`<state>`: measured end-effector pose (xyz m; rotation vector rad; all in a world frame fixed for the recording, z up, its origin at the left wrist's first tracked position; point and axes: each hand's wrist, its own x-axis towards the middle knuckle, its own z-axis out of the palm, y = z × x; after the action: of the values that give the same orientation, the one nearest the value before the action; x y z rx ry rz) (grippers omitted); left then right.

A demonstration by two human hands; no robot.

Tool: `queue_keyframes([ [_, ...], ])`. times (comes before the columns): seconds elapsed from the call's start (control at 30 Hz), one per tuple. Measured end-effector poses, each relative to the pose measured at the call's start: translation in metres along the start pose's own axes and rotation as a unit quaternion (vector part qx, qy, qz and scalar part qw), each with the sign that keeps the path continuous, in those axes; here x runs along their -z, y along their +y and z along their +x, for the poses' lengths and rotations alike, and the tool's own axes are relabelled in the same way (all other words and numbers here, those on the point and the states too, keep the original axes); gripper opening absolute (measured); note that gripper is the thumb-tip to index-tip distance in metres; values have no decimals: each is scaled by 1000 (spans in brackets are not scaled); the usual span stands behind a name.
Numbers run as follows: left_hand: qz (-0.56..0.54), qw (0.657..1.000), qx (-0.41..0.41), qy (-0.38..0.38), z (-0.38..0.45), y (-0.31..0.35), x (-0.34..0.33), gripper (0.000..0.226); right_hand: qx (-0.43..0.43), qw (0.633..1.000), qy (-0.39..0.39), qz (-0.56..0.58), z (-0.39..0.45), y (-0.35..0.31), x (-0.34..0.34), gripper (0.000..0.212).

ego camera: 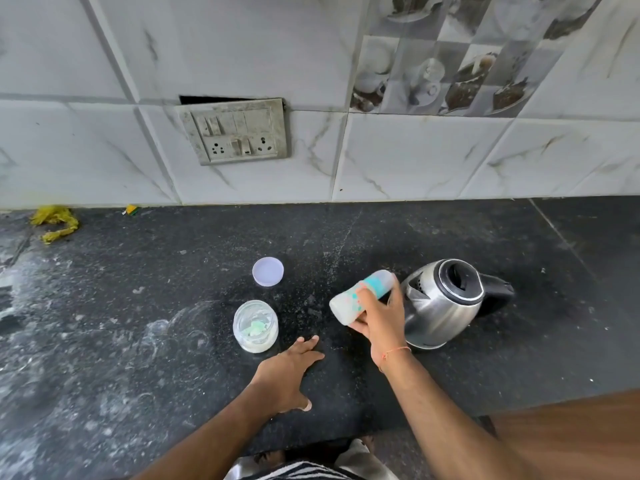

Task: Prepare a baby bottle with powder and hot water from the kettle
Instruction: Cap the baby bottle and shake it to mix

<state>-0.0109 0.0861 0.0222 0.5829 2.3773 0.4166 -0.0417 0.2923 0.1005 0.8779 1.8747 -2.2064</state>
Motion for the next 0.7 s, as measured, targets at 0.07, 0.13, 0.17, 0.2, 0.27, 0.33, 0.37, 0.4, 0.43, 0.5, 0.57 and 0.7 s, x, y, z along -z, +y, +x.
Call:
queue_keyframes([
  [0.07, -11, 1000, -4, -6, -1, -2, -4, 110, 0, 995, -66, -72, -6, -2, -2, 75],
  [0.13, -38, 999, -19, 15, -1, -4, -4, 107, -4, 975, -143, -168, -13, 5, -2, 85],
  [0.17, -59, 997, -26, 47, -2, -5, -4, 99, -6, 976, -144, -162, -15, 8, -2, 82],
  [0.2, -86, 992, -31, 90, -3, -4, -4, 88, -5, 984, -125, -129, -14, 9, -1, 76],
  [0.27, -174, 970, -2, 169, -9, 2, -2, 72, 6, 994, -90, -60, -11, 9, 1, 62],
  [0.33, -332, 923, 52, 188, -15, 13, 4, 58, 10, 996, -83, -26, -12, 8, 3, 58],
  [0.37, -423, 885, 77, 178, -18, 19, 8, 47, 10, 996, -87, -16, -13, 9, 3, 62],
  [0.4, -513, 840, 98, 149, -22, 25, 14, 36, 11, 996, -94, -6, -15, 9, 3, 68],
  [0.43, -598, 788, 107, 102, -26, 31, 21, 33, 11, 994, -104, -3, -17, 9, 3, 72],
  [0.5, -714, 694, 87, -2, -34, 41, 33, 56, 14, 992, -128, 2, -18, 9, 4, 72],
  [0.57, -766, 639, 56, -46, -38, 44, 40, 74, 22, 987, -156, 16, -22, 6, 3, 62],
  [0.7, -813, 581, 21, -40, -41, 47, 43, 75, 18, 979, -200, 32, -25, 2, 5, 54],
])
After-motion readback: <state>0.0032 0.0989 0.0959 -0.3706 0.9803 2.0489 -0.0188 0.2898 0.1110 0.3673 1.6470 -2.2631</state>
